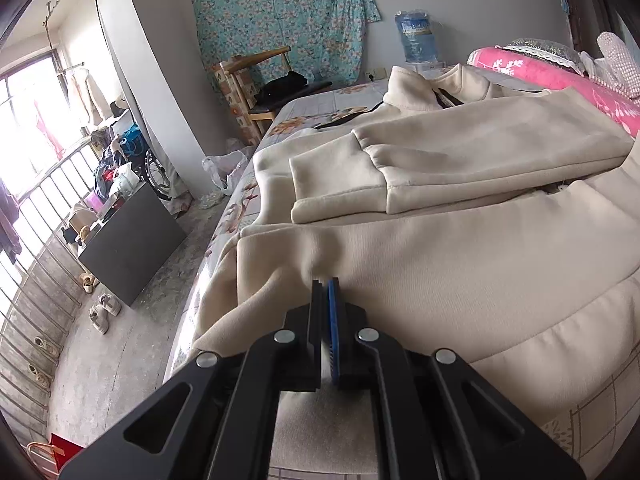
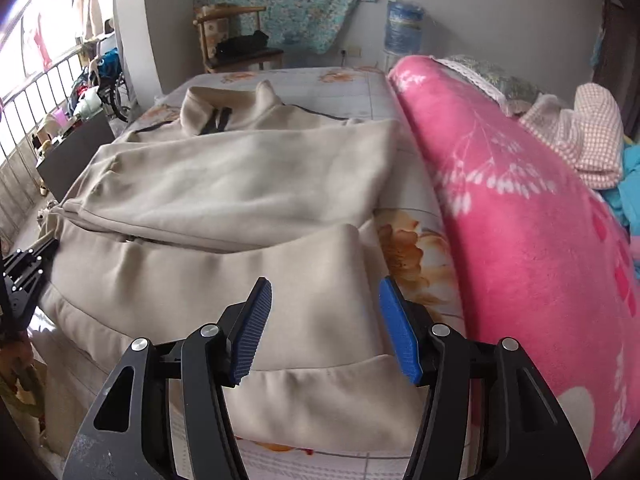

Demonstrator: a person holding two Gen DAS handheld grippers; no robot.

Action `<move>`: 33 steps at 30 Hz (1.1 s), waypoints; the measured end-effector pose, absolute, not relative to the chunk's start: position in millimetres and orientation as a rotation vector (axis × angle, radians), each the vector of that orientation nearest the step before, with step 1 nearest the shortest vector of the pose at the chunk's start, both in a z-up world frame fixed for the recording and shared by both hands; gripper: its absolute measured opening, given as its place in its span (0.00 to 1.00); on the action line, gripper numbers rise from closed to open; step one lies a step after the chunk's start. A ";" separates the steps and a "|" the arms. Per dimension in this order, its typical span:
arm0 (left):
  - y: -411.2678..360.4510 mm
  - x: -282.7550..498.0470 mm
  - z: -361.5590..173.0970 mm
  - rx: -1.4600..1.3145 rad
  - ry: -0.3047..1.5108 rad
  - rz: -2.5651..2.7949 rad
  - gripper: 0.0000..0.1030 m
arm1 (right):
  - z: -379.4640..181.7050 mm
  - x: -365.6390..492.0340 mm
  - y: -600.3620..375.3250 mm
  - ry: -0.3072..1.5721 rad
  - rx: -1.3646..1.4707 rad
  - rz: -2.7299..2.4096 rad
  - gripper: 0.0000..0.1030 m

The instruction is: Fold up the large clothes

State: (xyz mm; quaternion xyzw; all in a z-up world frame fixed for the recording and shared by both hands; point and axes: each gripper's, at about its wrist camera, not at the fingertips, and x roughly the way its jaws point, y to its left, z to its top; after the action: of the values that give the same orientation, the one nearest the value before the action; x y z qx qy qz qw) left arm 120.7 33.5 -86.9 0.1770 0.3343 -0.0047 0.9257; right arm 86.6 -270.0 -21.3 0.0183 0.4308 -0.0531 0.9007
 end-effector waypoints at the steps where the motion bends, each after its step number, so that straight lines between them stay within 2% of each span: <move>1: 32.7 120.9 -86.9 0.370 0.687 -0.007 0.03 | -25.7 89.6 -273.0 0.901 0.034 -0.118 0.49; 2: 32.1 120.9 -87.1 0.374 0.688 -0.005 0.03 | -30.7 93.1 -274.6 0.906 0.022 -0.124 0.44; 4: 31.1 121.7 -87.2 0.383 0.692 -0.002 0.03 | -38.0 97.8 -273.9 0.907 0.000 -0.111 0.08; 5: 30.5 121.9 -87.2 0.385 0.694 -0.001 0.03 | -38.5 98.5 -272.8 0.896 -0.002 -0.107 0.03; 10: 29.2 124.0 -86.5 0.397 0.706 -0.001 0.03 | -12.0 79.9 -277.4 0.725 0.035 -0.142 0.03; 16: 27.2 125.7 -86.2 0.399 0.716 0.002 0.03 | -56.1 102.6 -295.0 0.833 0.064 -0.162 0.05; 17: 26.6 125.6 -86.1 0.407 0.718 0.000 0.03 | -53.3 101.3 -292.5 0.829 0.045 -0.172 0.08; 18: 26.4 125.6 -85.9 0.410 0.720 -0.001 0.03 | -48.5 100.4 -291.3 0.830 0.039 -0.177 0.17; 19: 26.8 125.6 -86.1 0.411 0.720 -0.001 0.03 | -42.6 98.2 -291.9 0.826 0.046 -0.186 0.34; 21: 26.6 125.6 -85.9 0.410 0.719 -0.001 0.03 | -27.5 87.0 -295.2 0.788 0.071 -0.201 0.44; 25: 28.1 126.3 -85.5 0.395 0.722 -0.005 0.03 | 8.9 59.7 -292.3 0.675 0.178 -0.137 0.46; 28: 29.4 126.6 -85.0 0.374 0.722 -0.010 0.03 | 16.8 61.4 -252.8 0.674 0.187 0.060 0.45; 29: 29.9 126.5 -84.8 0.369 0.722 -0.011 0.03 | 13.3 66.9 -231.3 0.700 0.166 0.143 0.43; 33: 34.3 127.9 -83.2 0.335 0.730 -0.026 0.03 | -15.0 95.1 -150.5 0.824 0.103 0.398 0.22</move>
State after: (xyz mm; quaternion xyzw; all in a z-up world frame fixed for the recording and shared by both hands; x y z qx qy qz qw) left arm 127.9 34.3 -83.2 0.1629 0.3553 -0.0128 0.9204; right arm 95.1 -150.5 -15.0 0.0496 0.3977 0.1920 0.8958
